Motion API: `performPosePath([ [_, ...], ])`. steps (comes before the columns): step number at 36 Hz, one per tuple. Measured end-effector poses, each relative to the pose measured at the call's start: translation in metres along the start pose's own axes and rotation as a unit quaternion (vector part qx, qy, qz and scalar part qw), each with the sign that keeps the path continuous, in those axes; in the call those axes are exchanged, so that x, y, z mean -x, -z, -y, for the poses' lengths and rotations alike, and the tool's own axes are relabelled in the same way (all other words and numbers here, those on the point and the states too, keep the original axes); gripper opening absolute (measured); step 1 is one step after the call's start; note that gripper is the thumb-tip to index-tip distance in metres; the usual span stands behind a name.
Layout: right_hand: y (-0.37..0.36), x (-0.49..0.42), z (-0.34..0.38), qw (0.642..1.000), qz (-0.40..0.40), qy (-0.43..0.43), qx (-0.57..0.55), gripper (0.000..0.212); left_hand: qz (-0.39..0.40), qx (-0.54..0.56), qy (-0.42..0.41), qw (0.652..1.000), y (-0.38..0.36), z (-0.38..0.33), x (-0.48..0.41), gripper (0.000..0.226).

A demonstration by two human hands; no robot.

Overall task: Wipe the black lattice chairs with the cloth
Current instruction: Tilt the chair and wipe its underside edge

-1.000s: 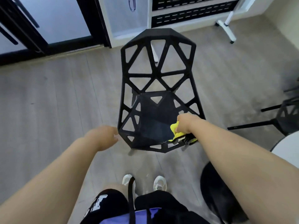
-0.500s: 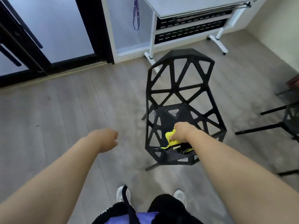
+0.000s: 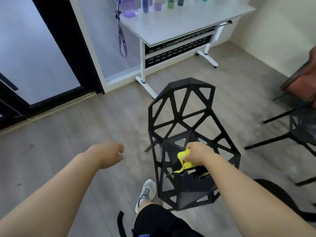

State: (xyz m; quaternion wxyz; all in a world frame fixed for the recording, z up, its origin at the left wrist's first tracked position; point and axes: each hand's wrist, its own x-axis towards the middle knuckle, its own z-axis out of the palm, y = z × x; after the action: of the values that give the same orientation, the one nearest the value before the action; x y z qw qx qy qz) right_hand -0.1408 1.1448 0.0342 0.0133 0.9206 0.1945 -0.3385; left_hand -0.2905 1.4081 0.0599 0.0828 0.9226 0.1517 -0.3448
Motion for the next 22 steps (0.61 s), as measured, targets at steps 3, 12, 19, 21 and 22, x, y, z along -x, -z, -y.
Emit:
performPosePath([
  [3, 0.015, -0.032, -0.001, 0.999, -0.008, -0.017, -0.028, 0.041, -0.008, -0.015, 0.006, 1.0, 0.029, 0.011, -0.03, 0.039],
  [12, 0.066, -0.087, 0.004, 0.993, -0.023, -0.045, -0.105, 0.041, 0.011, -0.065, -0.04, 0.997, 0.117, 0.007, -0.119, 0.038],
  [19, 0.089, -0.108, 0.019, 0.984, -0.054, -0.079, -0.152, 0.042, -0.009, -0.058, -0.107, 0.993, 0.16, -0.009, -0.183, 0.036],
  [21, 0.093, -0.115, 0.03, 0.981, -0.06, -0.084, -0.165, 0.045, -0.022, -0.064, -0.139, 0.988, 0.175, -0.014, -0.202, 0.036],
  [22, 0.095, -0.119, 0.036, 0.98, -0.06, -0.086, -0.172, 0.047, -0.032, -0.067, -0.156, 0.985, 0.183, -0.016, -0.213, 0.036],
])
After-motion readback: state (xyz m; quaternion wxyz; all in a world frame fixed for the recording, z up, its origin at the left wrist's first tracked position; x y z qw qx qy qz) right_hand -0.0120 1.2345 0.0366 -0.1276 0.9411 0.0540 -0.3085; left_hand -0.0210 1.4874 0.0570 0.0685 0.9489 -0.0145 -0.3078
